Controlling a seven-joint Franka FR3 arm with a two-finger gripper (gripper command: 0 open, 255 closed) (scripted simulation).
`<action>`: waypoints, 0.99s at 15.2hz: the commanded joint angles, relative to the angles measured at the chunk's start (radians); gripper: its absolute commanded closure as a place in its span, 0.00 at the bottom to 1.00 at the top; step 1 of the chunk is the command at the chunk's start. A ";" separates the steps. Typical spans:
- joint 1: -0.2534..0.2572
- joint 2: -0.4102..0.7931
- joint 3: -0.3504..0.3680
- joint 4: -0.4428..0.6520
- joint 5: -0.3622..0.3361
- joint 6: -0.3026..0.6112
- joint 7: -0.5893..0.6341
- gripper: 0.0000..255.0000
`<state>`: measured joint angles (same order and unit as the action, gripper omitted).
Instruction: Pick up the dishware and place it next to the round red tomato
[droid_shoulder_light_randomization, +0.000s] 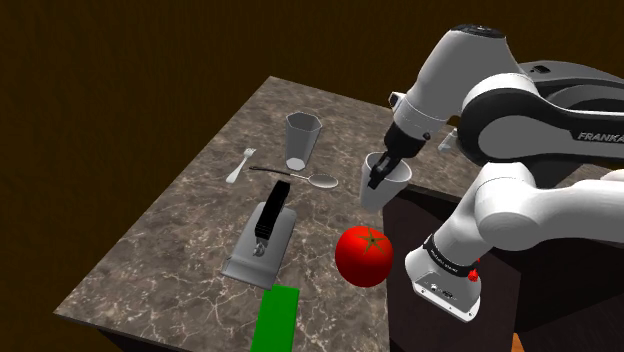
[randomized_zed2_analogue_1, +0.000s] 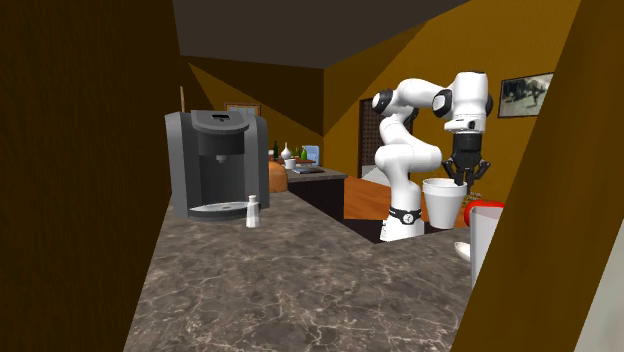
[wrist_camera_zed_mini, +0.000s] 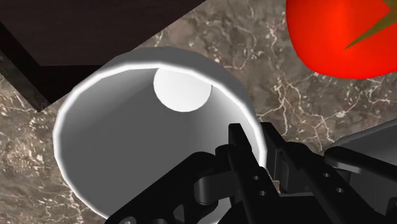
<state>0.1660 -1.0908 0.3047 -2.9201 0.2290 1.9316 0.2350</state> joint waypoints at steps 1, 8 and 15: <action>0.006 0.002 0.008 -0.027 0.009 0.030 0.002 1.00; 0.020 0.026 0.031 -0.089 0.033 0.113 0.005 1.00; 0.020 0.027 0.031 -0.088 0.033 0.114 0.005 0.00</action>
<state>0.1861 -1.0641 0.3353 -3.0087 0.2620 2.0451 0.2402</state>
